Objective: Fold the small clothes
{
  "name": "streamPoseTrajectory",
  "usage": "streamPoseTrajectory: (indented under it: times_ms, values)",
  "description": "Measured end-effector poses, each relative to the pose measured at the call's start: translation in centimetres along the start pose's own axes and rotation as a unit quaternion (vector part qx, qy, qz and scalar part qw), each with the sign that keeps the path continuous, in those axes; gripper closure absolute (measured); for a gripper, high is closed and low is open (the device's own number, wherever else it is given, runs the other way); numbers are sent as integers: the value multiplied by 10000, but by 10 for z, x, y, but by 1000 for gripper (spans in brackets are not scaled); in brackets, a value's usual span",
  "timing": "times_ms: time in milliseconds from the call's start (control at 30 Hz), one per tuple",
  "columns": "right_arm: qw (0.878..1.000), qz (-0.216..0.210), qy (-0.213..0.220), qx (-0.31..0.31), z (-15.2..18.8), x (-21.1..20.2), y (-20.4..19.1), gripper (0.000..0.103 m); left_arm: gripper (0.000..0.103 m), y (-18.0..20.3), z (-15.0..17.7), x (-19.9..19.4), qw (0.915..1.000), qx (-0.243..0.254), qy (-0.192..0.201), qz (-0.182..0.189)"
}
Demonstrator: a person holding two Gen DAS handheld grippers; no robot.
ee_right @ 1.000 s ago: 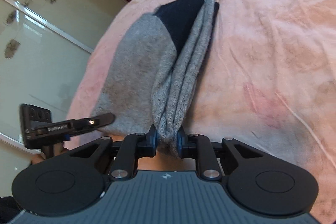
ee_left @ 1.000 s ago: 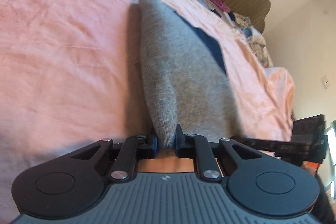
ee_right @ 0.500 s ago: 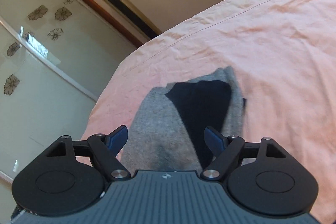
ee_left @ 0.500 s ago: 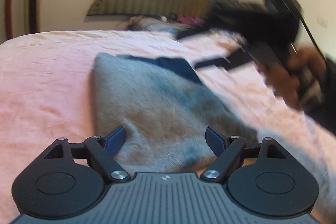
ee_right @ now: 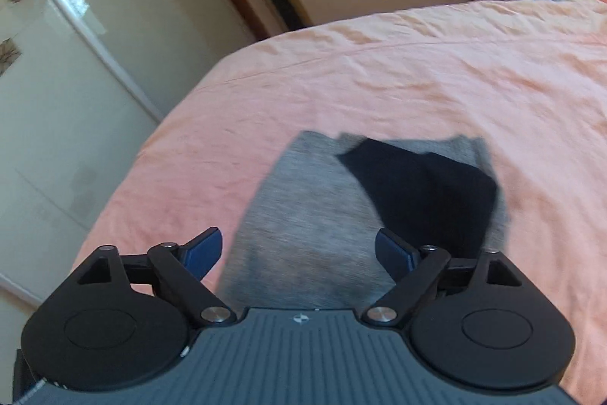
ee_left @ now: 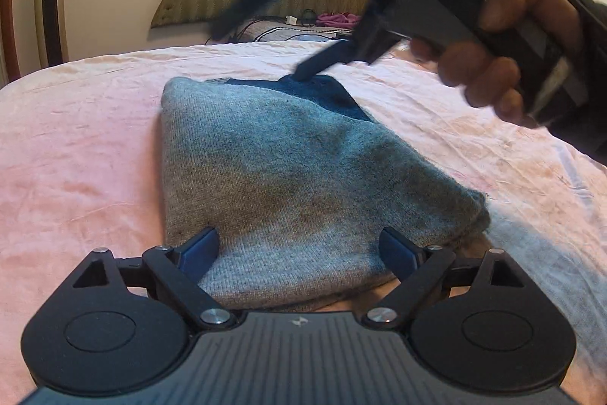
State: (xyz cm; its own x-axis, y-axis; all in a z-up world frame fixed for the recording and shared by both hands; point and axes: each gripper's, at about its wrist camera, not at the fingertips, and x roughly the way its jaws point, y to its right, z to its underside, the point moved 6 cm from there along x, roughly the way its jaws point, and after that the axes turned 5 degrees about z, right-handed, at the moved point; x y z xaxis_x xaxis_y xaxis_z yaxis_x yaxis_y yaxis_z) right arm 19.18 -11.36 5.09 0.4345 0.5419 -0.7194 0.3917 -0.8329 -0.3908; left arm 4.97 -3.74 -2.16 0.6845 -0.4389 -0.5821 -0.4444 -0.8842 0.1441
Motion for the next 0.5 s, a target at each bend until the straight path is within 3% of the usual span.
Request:
streamPoseTrajectory:
  times_ms: [133, 167, 200, 333, 433, 500]
  values:
    - [9959, 366, -774, -301, 4, 64, -6, 7, 11, 1, 0, 1, 10000, -4, 1, -8]
    - [9965, 312, -552, -544, 6, 72, -3, 0, 11, 1, 1, -2, 10000, -15, 8, -29]
    - [9965, 292, -430, -660, 5, 75, -1, 0, 11, 0, 1, -2, 10000, -35, 10, -35]
    - [9942, 539, -540, -757, 5, 70, -10, 1, 11, 0, 2, -2, 10000, -46, 7, -36]
    - [9958, 618, -305, -603, 16, 40, -12, 1, 11, -1, 3, -4, 10000, -70, 21, -25]
    - [9981, 424, -30, -444, 25, 15, -10, 0, 10, -1, 3, -4, 10000, -84, 24, -10]
